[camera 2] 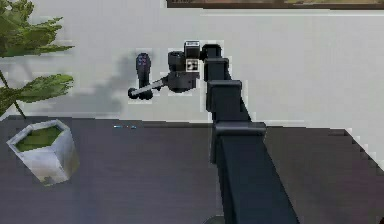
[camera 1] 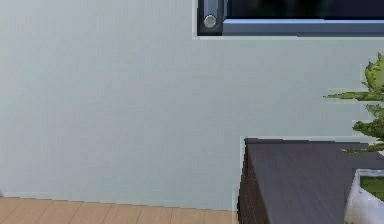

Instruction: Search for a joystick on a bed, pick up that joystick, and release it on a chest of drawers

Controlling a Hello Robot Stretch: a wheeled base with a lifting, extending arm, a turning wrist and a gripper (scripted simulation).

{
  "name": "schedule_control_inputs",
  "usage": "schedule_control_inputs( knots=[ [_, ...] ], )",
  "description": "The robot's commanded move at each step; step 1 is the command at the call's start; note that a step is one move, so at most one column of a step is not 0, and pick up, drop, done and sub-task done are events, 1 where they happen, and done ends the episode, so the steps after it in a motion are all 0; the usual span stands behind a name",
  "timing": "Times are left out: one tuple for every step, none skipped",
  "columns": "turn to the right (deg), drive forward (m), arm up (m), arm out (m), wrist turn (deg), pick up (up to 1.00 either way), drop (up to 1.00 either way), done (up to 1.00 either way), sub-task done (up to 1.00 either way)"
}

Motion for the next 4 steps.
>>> schedule_control_inputs(
  knots=[
    [0.0, 0.00, 0.00, 0.02, 0.0, 0.00, 0.00, 0.00, 0.00],
    [0.0, 0.00, 0.00, 0.00, 36.0, 0.00, 0.00, 0.00, 0.00],
    [0.0, 0.00, -0.04, 0.00, 0.0, 0.00, 0.00, 0.00, 0.00],
    [0.0, 0.00, -0.32, 0.00, 0.0, 0.00, 0.00, 0.00, 0.00]
  ],
)
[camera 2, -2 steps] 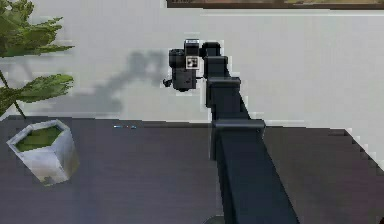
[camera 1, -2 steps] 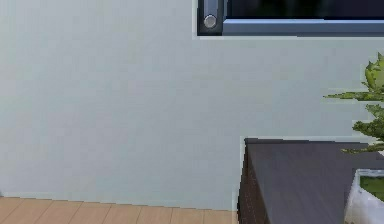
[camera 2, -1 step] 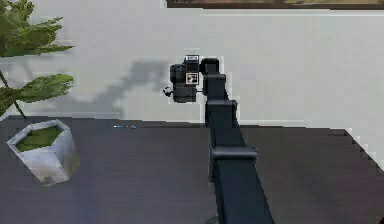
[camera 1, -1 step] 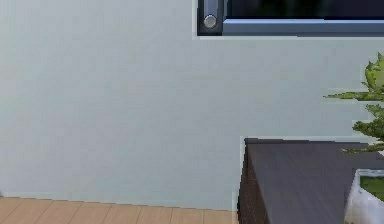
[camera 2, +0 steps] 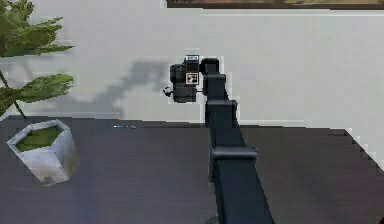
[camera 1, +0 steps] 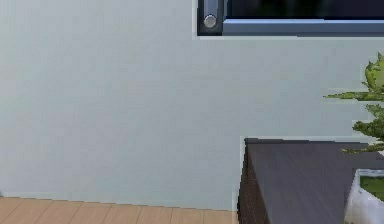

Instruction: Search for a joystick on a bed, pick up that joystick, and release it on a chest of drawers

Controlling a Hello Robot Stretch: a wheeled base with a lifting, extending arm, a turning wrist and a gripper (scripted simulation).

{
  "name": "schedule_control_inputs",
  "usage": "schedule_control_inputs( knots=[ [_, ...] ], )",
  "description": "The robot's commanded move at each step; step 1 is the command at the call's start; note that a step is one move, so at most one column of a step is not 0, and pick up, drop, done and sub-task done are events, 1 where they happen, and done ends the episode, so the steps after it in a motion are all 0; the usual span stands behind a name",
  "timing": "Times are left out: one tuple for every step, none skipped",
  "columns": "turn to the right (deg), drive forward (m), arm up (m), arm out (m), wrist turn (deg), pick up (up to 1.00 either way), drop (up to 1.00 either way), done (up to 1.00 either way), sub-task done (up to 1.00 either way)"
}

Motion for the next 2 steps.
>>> schedule_control_inputs(
  knots=[
    [0.0, 0.00, 0.00, 0.00, 0.0, 0.00, 1.00, 0.00, 0.00],
    [0.0, 0.00, 0.04, 0.00, 0.0, 0.00, 0.00, 0.00, 0.00]
  ],
)
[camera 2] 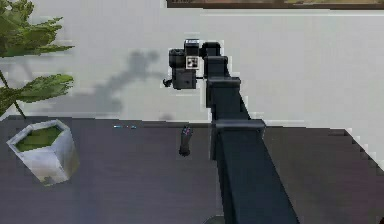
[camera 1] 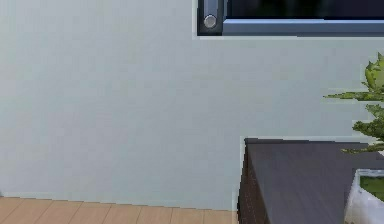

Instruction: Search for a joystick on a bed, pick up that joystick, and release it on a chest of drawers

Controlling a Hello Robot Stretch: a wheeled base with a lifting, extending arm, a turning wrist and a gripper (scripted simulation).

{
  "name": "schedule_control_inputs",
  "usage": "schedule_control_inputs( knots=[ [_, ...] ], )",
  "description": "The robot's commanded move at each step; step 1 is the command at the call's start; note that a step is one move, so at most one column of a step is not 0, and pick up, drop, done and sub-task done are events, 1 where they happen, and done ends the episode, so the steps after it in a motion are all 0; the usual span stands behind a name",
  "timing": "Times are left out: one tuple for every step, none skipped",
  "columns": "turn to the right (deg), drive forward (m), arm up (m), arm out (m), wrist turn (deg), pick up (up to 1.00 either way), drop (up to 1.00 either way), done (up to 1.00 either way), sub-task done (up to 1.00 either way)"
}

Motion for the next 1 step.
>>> schedule_control_inputs(
  knots=[
    [0.0, 0.00, 0.00, -0.08, 0.0, 0.00, 0.00, 0.00, 0.00]
  ],
)
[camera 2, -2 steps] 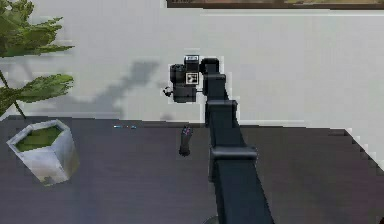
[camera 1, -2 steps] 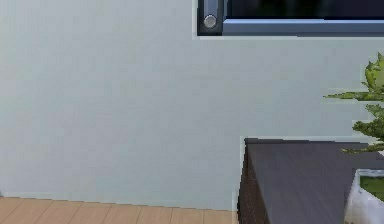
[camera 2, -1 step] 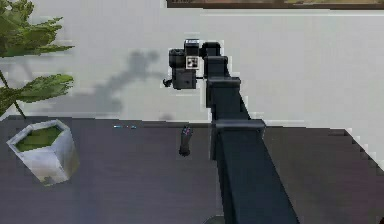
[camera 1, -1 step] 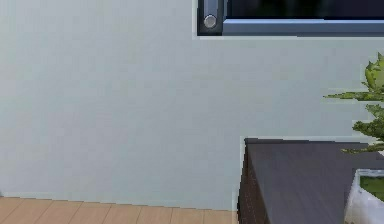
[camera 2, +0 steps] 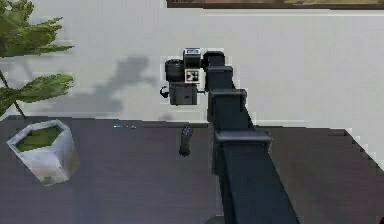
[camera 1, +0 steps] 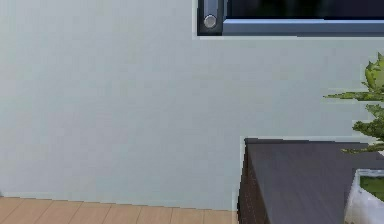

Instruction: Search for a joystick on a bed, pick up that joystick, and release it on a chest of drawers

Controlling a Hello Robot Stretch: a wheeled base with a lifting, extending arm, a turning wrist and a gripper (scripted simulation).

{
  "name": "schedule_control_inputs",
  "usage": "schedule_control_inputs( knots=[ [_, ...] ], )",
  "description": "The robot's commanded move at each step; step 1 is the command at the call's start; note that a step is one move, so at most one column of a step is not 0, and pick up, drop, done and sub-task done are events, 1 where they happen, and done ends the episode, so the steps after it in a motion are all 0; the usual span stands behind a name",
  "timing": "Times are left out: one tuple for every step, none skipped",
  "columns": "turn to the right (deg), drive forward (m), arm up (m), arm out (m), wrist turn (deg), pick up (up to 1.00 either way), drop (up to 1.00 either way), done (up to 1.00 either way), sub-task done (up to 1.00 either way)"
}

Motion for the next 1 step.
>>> schedule_control_inputs(
  knots=[
    [0.0, 0.00, 0.00, 0.00, 0.0, 0.00, 0.00, 1.00, 0.00]
  ],
)
